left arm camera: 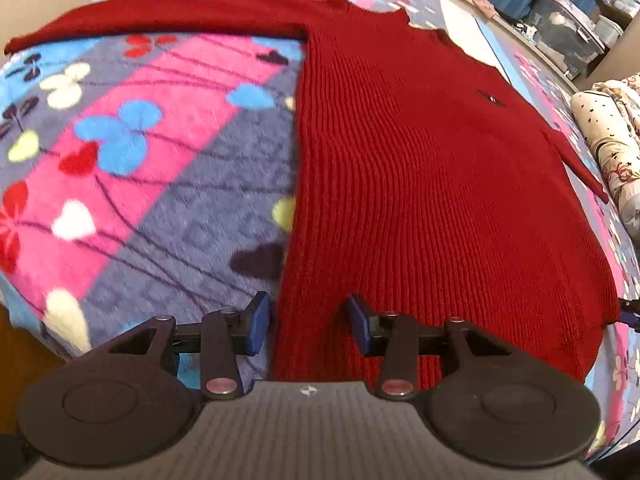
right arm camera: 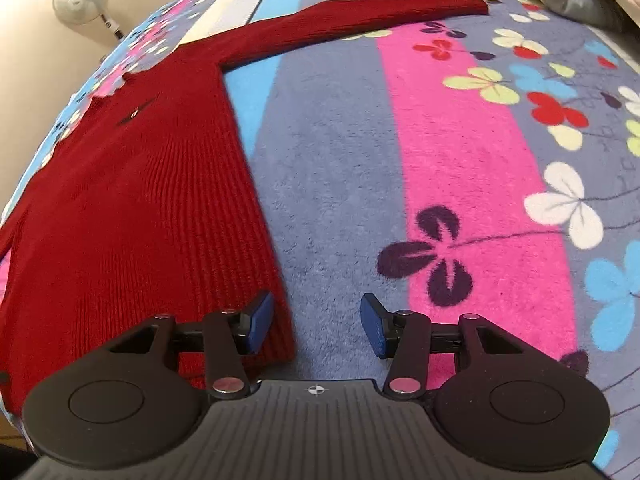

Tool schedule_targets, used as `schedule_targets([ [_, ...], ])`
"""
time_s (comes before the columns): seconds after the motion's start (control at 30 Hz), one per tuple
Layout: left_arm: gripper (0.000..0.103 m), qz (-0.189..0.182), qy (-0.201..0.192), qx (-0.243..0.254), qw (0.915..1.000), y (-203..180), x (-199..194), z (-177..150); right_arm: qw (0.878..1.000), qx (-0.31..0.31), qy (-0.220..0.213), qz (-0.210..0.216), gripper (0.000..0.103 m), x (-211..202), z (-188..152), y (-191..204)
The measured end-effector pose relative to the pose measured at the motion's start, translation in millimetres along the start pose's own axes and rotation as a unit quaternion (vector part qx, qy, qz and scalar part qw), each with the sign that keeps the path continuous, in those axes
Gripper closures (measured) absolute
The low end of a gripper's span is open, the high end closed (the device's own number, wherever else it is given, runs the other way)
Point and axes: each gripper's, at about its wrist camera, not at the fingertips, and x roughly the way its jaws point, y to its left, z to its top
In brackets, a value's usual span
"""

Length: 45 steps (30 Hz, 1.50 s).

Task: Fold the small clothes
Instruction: 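Grasp the hem with the left gripper and straighten the sweater body, then grasp the red sweater hem with both grippers and pull it straight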

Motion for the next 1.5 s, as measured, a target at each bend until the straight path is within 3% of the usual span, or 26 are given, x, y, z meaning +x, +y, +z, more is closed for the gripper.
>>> schedule_targets([
  [0.3, 0.056, 0.007, -0.004, 0.042, 0.9991, -8, 1, -11, 1.000, -0.013, 0.000, 0.005, 0.052, 6, -3, 14],
  [0.33, 0.058, 0.009, -0.006, 0.048, 0.9988, -9, 1, -12, 1.000, -0.019, 0.000, 0.007, 0.052, 7, -3, 16],
  [0.4, 0.072, 0.007, -0.011, 0.059, 0.9982, -12, -1, -13, 0.999, -0.033, 0.001, 0.019, 0.057, 7, -4, 23],
  [0.47, 0.077, 0.010, -0.015, 0.066, 0.9976, -14, -3, -14, 0.998, -0.045, 0.004, 0.034, 0.060, 7, -5, 30],
  [0.83, 0.077, 0.005, -0.010, 0.058, 0.9982, -13, -4, -13, 0.994, -0.014, 0.034, 0.104, 0.060, 13, -6, 36],
  [0.87, 0.077, 0.006, -0.010, 0.058, 0.9982, -14, -4, -13, 0.994, -0.023, 0.035, 0.105, 0.072, 13, -7, 39],
  [0.9, 0.077, 0.006, -0.011, 0.059, 0.9982, -14, -4, -13, 0.993, -0.028, 0.033, 0.109, 0.091, 11, -7, 41],
  [0.93, 0.077, 0.007, -0.012, 0.059, 0.9981, -14, -4, -14, 0.993, -0.028, 0.028, 0.113, 0.091, 8, -5, 40],
  [1.0, 0.091, 0.007, -0.017, 0.060, 0.9980, -13, -6, -13, 0.993, -0.015, 0.008, 0.118, 0.093, -3, 2, 34],
  [1.13, 0.093, -0.008, -0.048, 0.060, 0.9970, -10, -24, -14, 0.990, 0.029, -0.077, 0.116, 0.095, -54, 19, 8],
  [1.23, 0.094, -0.025, -0.086, 0.064, 0.9939, -10, -47, -13, 0.985, 0.005, -0.113, 0.133, 0.095, -83, 20, 4],
  [1.3, 0.094, -0.013, -0.076, 0.067, 0.9948, -9, -45, -13, 0.992, -0.027, -0.089, 0.083, 0.095, -73, 19, 7],
  [1.4, 0.093, 0.020, -0.020, 0.089, 0.9956, -16, -23, -14, 0.999, -0.034, 0.007, 0.012, 0.095, -26, 11, 11],
  [1.5, 0.088, 0.045, -0.027, 0.100, 0.9936, -19, -23, -17, 0.994, -0.085, 0.022, -0.069, 0.094, -7, 6, 24],
])
